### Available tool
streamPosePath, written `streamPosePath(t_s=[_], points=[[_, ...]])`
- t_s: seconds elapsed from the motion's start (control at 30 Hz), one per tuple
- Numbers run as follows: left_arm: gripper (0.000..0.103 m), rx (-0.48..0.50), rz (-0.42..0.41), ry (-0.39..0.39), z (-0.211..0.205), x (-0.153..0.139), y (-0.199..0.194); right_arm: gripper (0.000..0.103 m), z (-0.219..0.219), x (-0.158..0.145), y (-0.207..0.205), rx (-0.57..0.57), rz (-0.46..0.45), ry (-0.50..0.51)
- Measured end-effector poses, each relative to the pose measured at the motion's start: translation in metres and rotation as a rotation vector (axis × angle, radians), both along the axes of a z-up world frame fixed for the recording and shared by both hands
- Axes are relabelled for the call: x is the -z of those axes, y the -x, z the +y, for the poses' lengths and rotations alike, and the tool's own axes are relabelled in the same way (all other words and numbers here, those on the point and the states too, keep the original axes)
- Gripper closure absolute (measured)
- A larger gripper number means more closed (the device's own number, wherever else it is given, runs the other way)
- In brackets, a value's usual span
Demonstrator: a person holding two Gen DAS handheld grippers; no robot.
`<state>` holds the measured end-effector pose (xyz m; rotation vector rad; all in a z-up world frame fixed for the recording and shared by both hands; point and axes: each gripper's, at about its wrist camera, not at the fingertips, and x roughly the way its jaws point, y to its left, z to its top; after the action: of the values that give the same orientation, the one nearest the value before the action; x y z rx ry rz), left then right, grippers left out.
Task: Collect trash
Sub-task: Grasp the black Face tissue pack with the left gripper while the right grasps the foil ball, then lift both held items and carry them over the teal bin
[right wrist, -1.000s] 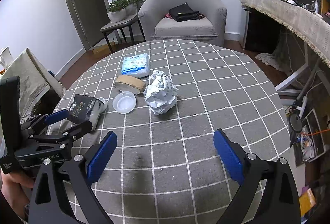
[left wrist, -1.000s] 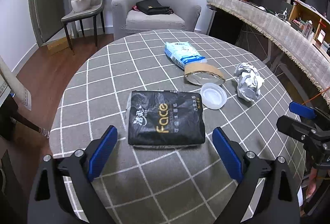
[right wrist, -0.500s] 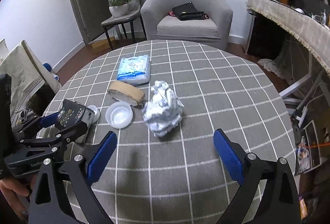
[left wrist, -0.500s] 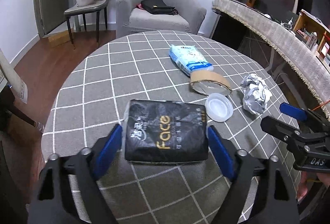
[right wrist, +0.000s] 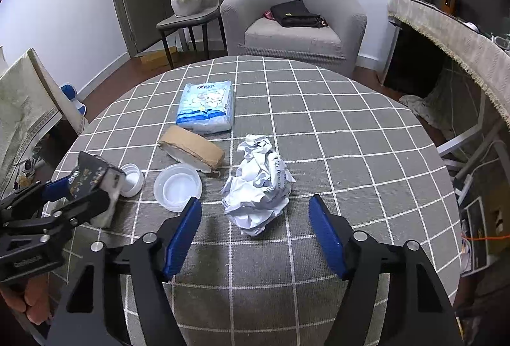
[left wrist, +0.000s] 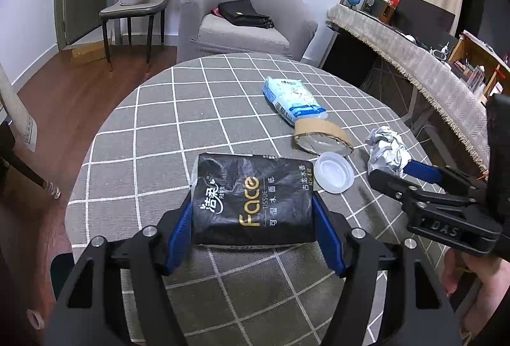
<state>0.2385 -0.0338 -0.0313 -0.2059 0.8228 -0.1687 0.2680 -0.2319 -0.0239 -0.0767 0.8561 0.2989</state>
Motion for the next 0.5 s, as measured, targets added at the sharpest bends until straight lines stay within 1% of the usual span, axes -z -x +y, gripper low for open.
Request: streamPosePath(t_s=[0.13,0.23,0.3,0.33,0.43,0.5], points=[[0.032,0.006,-0.012,-0.010,0.001,-0.003,0.004,0.038,-0.001,0.002,-0.005,0.007,0.009,-0.016],[0.032,0.003,-0.018,-0.023,0.005,-0.005,0.007,0.045,0.001,0.001,-0.007,0.013,0.005,-0.015],[0.032,0.001,-0.022,-0.025,0.005,-0.006,0.010,0.056,0.001,0.000,-0.010,0.024,0.008,-0.018],[0.032,-0.003,-0.024,-0.030,0.007,-0.007,0.012,0.058,0.000,0.001,-0.011,0.027,0.013,-0.022],[0.032,-0.014,-0.028,-0.030,0.015,-0.010,0.016,0.065,0.000,0.001,-0.014,0.030,0.017,-0.022],[0.032,-0.020,-0.029,-0.029,0.020,-0.012,0.018,0.065,0.001,-0.002,-0.013,0.035,0.013,-0.016]])
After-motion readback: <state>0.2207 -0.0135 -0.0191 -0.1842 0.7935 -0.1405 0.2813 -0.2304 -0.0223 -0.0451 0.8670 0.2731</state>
